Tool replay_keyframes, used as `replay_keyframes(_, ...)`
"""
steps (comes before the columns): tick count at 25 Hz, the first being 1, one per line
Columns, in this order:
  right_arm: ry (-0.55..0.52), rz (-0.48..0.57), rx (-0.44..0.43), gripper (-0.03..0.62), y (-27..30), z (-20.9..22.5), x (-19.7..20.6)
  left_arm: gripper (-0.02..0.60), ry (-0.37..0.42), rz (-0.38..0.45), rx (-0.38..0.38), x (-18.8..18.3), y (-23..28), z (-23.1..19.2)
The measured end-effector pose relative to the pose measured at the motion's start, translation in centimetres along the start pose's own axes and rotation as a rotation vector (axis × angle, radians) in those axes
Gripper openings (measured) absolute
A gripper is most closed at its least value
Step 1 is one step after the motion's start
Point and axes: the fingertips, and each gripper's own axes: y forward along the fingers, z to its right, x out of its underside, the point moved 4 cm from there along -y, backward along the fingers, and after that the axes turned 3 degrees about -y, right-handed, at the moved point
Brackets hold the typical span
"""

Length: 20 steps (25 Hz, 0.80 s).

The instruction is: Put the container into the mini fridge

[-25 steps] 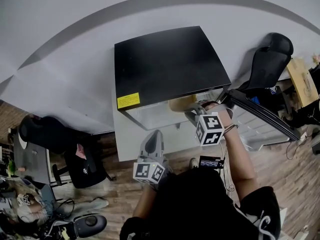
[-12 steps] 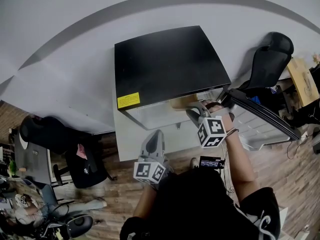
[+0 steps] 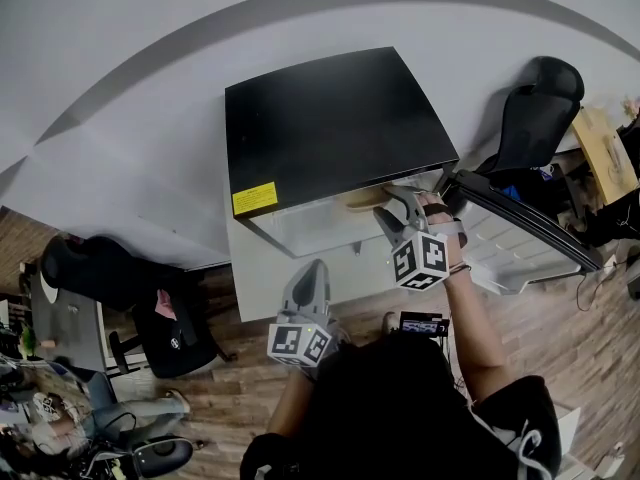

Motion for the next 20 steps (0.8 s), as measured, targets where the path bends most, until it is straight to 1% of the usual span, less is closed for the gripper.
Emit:
replay_keyframes(3,0.097,0.002,0.058,0.219,-0.1,0.4,0.3,0.023,-0.001,-0.005,0.003,0.1,-0.1,0.0)
replay_keyframes(7,0.248,0.017,0.169,0.221,-0.6,1.5,0.8,0.023,-0.002,-0.006,0.009,-0.1,-0.1,0.1)
replay_keyframes(11,0.377,0.028,0.241,0.221,-0.9,1.8,1.5,0.023,-0.002,-0.003,0.012,-0.1,-0.2,0.0)
replay_keyframes(15,0.506,0.042,0.272,0.222,-0.9,1.7,2.3,0.023,-0.007,-0.001,0.009,-0.1,-0.2,-0.2)
replay_keyframes(18,0.607,0.065,0.267,0.222,-0.7,1.3,2.6,0.023,-0.007,-0.002,0.008,-0.1,-0.3,-0.3)
replay_keyframes(20,0.647,0.083,0.255,0.222,-0.4,1.0,2.7,0.023,-0.006,-0.002,0.007,-0.1,-0.3,-0.3)
